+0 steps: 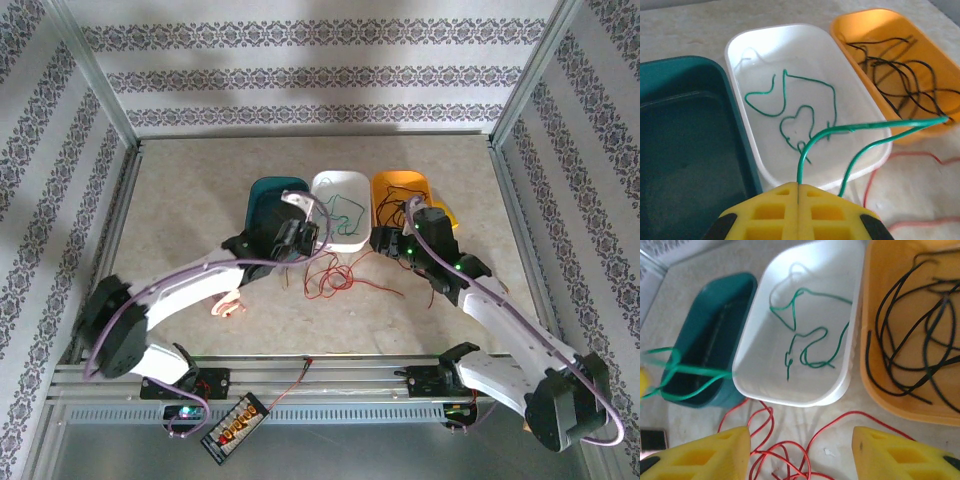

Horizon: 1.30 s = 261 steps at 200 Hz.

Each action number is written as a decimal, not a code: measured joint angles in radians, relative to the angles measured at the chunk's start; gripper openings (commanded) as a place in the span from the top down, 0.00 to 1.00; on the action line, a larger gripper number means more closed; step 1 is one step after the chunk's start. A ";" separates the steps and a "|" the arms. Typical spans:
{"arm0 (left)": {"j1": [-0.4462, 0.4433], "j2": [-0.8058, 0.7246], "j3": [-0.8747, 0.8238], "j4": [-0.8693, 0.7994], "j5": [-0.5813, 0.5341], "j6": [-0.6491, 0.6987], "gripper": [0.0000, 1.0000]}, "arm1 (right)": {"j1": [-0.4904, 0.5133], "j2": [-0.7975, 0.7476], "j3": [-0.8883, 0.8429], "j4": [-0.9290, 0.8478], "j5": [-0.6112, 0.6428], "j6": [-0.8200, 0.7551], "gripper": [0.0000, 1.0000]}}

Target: Untangle the cables

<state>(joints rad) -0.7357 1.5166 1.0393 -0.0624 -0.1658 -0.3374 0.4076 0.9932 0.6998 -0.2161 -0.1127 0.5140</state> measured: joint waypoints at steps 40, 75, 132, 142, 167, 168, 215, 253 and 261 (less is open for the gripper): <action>0.059 0.289 0.216 0.001 0.001 -0.023 0.43 | 0.000 -0.060 -0.003 -0.037 0.023 0.003 0.44; 0.063 0.328 0.263 0.021 0.034 -0.007 0.19 | 0.000 -0.072 -0.004 -0.080 0.001 -0.009 0.44; 0.024 0.069 0.004 0.116 0.141 0.052 0.15 | 0.060 -0.001 -0.048 -0.106 -0.116 -0.047 0.44; 0.003 0.037 -0.055 0.118 0.160 0.053 0.15 | 0.087 0.029 -0.056 -0.107 -0.126 -0.051 0.44; -0.046 -0.005 -0.190 0.109 0.188 0.046 0.15 | 0.137 0.090 -0.062 -0.104 -0.147 -0.060 0.44; -0.047 -0.006 -0.193 0.109 0.189 0.045 0.15 | 0.138 0.092 -0.062 -0.103 -0.148 -0.060 0.44; -0.062 -0.040 -0.334 0.101 0.189 0.000 0.19 | 0.161 0.227 -0.048 -0.065 -0.171 -0.077 0.46; -0.062 -0.036 -0.334 0.112 0.189 -0.015 0.25 | 0.185 0.344 -0.004 -0.029 -0.188 -0.080 0.50; -0.062 -0.029 -0.330 0.115 0.190 -0.016 0.27 | 0.191 0.365 0.008 -0.020 -0.190 -0.082 0.53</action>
<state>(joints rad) -0.7975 1.4879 0.7090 0.0525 0.0238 -0.3534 0.5983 1.3582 0.7082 -0.2363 -0.3027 0.4324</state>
